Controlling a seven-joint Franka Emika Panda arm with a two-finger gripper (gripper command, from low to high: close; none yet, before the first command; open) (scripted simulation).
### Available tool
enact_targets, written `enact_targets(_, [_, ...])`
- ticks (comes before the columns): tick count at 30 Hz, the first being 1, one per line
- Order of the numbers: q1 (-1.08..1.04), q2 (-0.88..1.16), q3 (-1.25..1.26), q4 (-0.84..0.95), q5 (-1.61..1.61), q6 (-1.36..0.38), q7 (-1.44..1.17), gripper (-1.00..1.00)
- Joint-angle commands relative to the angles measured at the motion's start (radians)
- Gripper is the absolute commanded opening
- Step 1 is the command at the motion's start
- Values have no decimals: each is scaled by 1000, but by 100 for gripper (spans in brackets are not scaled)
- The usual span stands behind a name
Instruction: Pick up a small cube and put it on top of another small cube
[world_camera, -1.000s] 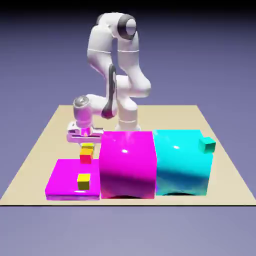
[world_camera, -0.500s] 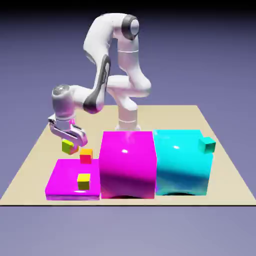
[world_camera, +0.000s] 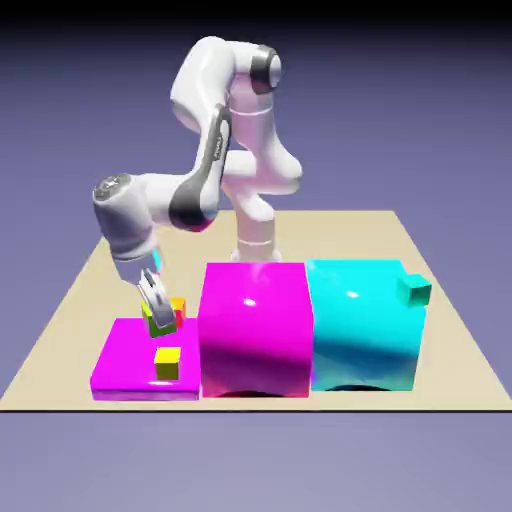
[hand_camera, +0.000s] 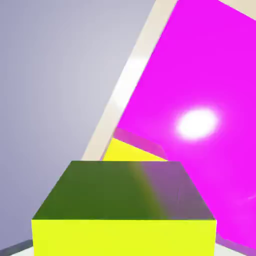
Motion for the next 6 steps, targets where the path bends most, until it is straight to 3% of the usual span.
enact_targets(1, [0, 18, 3, -11, 4, 28, -3, -100])
enact_targets(2, [0, 19, 3, -11, 4, 28, -3, 100])
enact_targets(6, [-1, -65, -12, 38, -26, -102, 19, 100])
